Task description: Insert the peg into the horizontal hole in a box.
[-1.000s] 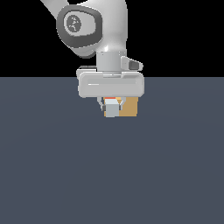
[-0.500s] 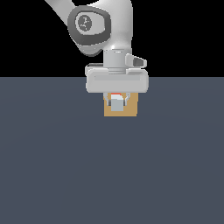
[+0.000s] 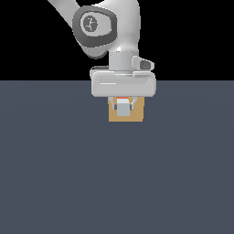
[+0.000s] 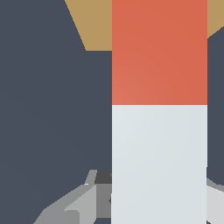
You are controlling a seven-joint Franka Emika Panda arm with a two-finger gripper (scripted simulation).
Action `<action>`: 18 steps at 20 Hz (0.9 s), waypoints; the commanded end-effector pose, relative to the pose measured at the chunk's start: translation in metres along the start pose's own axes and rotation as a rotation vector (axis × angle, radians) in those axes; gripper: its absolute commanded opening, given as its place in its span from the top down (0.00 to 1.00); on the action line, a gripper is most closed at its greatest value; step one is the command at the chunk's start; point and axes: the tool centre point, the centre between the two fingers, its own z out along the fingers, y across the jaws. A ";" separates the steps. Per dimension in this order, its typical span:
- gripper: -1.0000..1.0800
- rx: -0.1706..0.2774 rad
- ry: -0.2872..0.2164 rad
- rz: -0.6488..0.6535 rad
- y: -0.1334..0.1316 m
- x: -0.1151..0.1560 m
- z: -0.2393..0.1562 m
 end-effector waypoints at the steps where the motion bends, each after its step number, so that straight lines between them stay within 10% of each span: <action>1: 1.00 -0.005 0.001 0.000 0.002 0.000 -0.003; 18: 1.00 -0.005 0.001 0.000 0.000 0.074 -0.003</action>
